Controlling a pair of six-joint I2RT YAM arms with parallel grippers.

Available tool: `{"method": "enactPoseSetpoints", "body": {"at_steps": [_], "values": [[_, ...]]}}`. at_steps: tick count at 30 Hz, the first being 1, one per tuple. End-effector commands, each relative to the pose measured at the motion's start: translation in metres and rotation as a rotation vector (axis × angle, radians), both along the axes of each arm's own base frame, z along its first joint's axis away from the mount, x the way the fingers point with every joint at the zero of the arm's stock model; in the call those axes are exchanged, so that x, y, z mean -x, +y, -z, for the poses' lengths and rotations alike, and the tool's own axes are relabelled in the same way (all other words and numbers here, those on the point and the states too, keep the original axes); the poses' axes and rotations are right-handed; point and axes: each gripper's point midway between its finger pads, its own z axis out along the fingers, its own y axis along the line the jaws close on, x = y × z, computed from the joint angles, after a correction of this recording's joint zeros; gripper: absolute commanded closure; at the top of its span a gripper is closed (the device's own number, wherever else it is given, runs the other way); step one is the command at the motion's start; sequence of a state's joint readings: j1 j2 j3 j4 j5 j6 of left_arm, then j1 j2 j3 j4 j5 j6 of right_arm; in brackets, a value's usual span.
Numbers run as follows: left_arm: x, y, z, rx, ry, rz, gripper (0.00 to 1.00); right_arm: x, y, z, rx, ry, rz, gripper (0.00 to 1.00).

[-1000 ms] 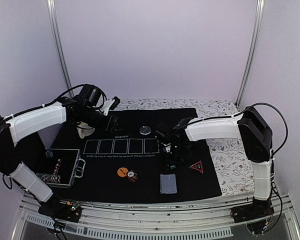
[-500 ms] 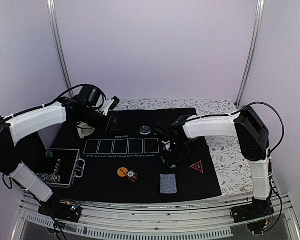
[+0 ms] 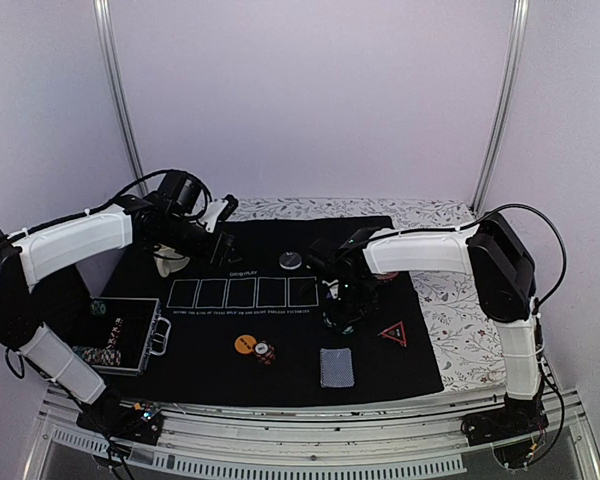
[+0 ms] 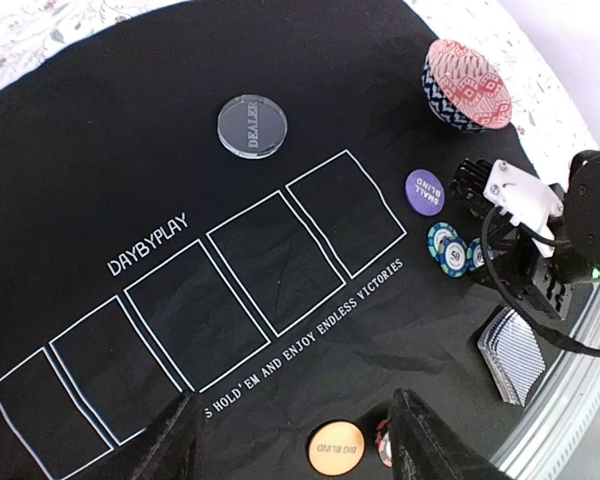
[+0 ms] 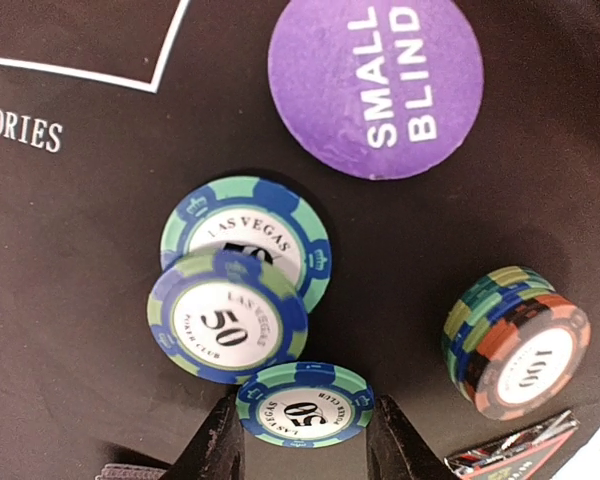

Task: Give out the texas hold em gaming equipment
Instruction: Pick up the poker chip from the small blind area, then place the poker chip on the poker chips pile.

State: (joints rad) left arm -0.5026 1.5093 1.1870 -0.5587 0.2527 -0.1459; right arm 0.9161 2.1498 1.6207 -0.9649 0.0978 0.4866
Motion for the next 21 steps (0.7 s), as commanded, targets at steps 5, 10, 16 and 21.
{"method": "enactPoseSetpoints", "body": {"at_steps": [5, 10, 16, 21], "values": [[-0.004, 0.005, 0.002, -0.003, -0.012, -0.006, 0.36, -0.014, 0.018, -0.033, -0.039, -0.087, 0.001, 0.70], [-0.005, 0.006, 0.002, -0.003, -0.013, -0.010, 0.36, -0.022, 0.030, -0.034, -0.076, -0.109, -0.021, 0.69], [-0.005, 0.007, 0.005, -0.003, -0.004, -0.011, 0.36, -0.031, 0.031, -0.017, -0.019, -0.099, -0.052, 0.69], [-0.006, 0.009, 0.006, -0.007, -0.005, -0.015, 0.36, -0.035, 0.030, -0.008, -0.008, -0.088, -0.057, 0.68]]}}
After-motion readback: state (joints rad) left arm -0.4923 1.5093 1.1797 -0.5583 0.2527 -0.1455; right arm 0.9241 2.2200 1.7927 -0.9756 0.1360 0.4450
